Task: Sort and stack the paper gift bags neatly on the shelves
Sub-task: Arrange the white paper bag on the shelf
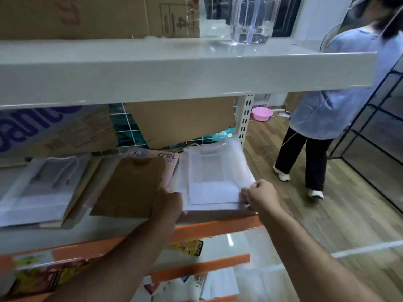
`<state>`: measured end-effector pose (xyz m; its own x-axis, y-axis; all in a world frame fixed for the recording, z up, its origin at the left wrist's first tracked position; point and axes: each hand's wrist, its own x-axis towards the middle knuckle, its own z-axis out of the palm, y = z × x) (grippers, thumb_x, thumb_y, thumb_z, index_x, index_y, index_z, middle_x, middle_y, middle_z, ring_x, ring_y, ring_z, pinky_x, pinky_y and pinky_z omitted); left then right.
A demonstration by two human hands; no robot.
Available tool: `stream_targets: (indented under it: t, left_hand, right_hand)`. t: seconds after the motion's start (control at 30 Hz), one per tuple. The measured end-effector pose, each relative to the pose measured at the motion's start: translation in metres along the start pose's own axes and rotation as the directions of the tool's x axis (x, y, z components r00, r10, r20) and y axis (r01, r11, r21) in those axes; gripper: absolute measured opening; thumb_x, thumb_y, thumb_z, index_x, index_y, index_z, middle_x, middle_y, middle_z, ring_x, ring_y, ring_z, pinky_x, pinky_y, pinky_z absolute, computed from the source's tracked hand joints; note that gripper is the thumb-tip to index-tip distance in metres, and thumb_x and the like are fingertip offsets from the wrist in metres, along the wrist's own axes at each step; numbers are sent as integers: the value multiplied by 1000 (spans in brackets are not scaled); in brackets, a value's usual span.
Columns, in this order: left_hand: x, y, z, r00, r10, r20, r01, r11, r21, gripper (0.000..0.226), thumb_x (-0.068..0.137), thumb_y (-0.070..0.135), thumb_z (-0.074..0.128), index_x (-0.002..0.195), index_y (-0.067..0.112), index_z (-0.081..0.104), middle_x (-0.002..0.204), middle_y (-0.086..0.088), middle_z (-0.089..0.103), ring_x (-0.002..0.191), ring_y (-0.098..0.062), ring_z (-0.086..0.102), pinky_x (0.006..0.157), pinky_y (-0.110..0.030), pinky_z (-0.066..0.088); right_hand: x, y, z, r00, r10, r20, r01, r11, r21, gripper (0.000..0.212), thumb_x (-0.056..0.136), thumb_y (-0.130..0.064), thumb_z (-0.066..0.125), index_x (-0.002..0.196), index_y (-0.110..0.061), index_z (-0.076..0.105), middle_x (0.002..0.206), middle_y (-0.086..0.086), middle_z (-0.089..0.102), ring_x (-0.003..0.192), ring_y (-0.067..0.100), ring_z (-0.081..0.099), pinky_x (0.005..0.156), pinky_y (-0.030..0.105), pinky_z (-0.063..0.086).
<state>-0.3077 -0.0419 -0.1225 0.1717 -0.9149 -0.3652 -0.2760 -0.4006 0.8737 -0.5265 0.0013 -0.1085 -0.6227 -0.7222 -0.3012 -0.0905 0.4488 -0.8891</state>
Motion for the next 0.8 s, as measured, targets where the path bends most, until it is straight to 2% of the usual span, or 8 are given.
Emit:
stream_targets:
  t: [0.07,0.17,0.23,0.3,0.4,0.5,0.63,0.8]
  left_hand:
    - [-10,8,-2,1000,4,16,-4,1000,-3,26,85,1,49,109,4,60,121,-20,56,55,-27,63,54,-36,55]
    - [-11,7,-1,1000,-4,29,3,1000,18,14,83,-8,54,93,-2,61,100,-22,61,71,-28,59,70,-47,59]
    - [-16,10,-2,999,-10,39,9,999,38,16,80,-3,57,95,1,62,84,-11,53,72,-22,48,67,-33,47]
    - [-21,13,-2,998,20,56,-23,999,43,19,81,-2,57,92,14,56,86,-2,51,77,-20,47,66,-30,36]
    - [-24,15,-3,991,100,90,-98,995,-23,36,85,-4,54,107,24,52,97,5,52,84,-16,51,69,-29,41]
    - [-22,10,-7,980,189,57,-183,979,-93,45,75,6,51,115,23,58,111,-4,61,91,-21,58,79,-35,47]
    - [-36,13,-22,979,203,5,-199,963,-183,47,85,-11,46,100,31,60,99,6,62,80,-17,58,69,-32,45]
    - [-47,13,-51,977,205,-58,-213,954,-209,42,90,-7,51,107,30,60,98,6,65,85,-14,63,71,-34,56]
  right_hand:
    - [-2,-1,-4,1000,0,24,-2,996,89,29,68,5,57,69,-16,36,61,7,38,44,19,33,38,21,30]
    - [-8,-5,-15,998,32,52,-38,992,118,31,59,12,54,62,-13,37,51,0,32,36,15,28,41,19,30]
    - [-12,-7,-21,994,47,103,-58,993,106,27,60,14,53,56,-9,40,49,0,29,38,17,30,43,22,34]
    - [-18,-7,-24,991,53,121,-62,995,77,16,60,12,52,62,-4,53,54,5,37,44,20,35,47,27,40]
    - [-24,-2,-26,997,27,73,-35,993,112,23,66,13,52,83,3,63,67,10,53,54,23,46,47,26,45]
    - [-31,1,-31,998,-54,33,45,974,220,26,71,12,51,90,-1,63,74,12,60,54,22,47,45,26,42]
    - [-42,-1,-39,992,-126,6,116,930,349,24,72,13,51,87,-3,62,72,13,57,55,21,44,45,26,35]
    - [-64,-10,-34,983,-175,59,131,888,440,25,74,15,52,88,-4,61,69,13,55,55,21,42,48,28,32]
